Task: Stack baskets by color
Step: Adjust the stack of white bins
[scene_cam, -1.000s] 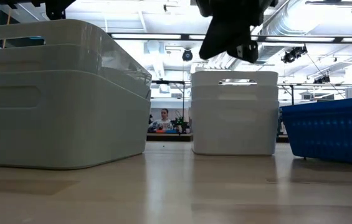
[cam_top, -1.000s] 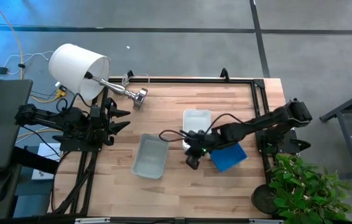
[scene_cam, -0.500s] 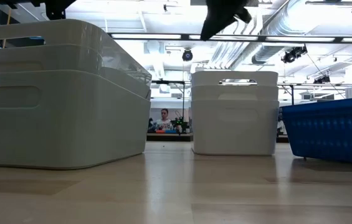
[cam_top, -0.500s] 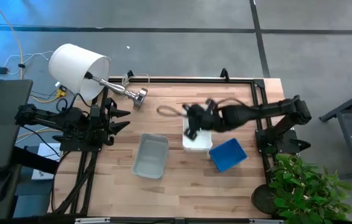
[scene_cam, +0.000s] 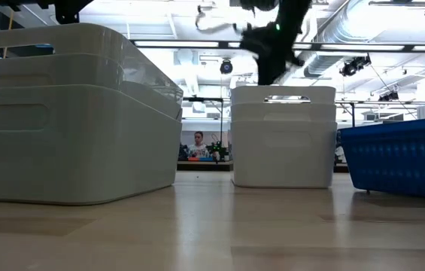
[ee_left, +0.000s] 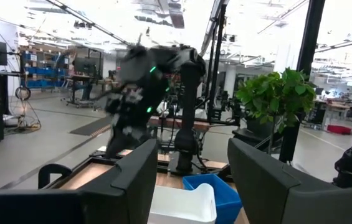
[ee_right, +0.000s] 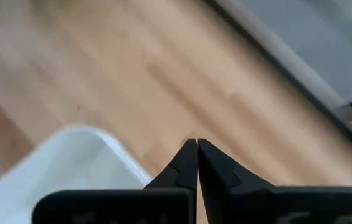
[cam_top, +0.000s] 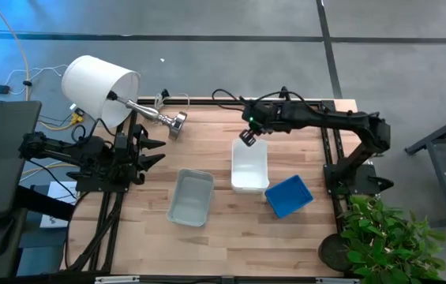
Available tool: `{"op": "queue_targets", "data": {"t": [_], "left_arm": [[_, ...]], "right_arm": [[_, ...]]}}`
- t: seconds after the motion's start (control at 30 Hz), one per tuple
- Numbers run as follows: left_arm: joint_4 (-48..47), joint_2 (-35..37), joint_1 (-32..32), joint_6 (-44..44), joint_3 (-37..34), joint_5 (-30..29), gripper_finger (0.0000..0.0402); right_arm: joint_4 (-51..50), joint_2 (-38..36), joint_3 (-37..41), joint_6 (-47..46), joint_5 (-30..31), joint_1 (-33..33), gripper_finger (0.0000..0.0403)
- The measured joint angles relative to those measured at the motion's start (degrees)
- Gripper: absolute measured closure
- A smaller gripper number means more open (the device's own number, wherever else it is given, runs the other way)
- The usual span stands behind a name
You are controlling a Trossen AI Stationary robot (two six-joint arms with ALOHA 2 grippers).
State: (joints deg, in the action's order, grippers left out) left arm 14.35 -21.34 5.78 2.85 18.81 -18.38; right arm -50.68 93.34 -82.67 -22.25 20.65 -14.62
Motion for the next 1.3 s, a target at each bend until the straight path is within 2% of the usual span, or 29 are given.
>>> {"op": "queue_targets", "data": {"t": [0.1, 0.17, 0.37, 0.6, 0.97, 1.3], "left_arm": [[0.00, 0.02, 0.00, -0.01, 0.00, -0.01, 0.0218], [0.00, 0.01, 0.00, -0.02, 0.00, 0.00, 0.0218], [0.02, 0.02, -0.02, -0.02, 0.00, -0.02, 0.0218], [0.02, 0.02, 0.00, -0.04, 0.00, -0.02, 0.0218], [0.02, 0.00, 0.00, -0.04, 0.00, -0.02, 0.0218], [0.02, 0.01, 0.00, -0.03, 0.00, -0.02, 0.0218]], "right_arm": [[2.30, 0.02, 4.70, -0.36, -9.02, -3.03, 0.0403], [4.14, 0.02, 7.60, -0.61, -11.40, -4.27, 0.0403], [6.56, 0.04, 12.36, -1.50, -12.45, -4.98, 0.0403], [7.25, 0.02, 12.80, -2.41, -14.83, -2.22, 0.0403], [7.77, 0.02, 12.80, -7.84, -14.66, 8.01, 0.0403], [12.54, 0.02, 12.73, -9.25, -13.60, 16.04, 0.0403]]}}
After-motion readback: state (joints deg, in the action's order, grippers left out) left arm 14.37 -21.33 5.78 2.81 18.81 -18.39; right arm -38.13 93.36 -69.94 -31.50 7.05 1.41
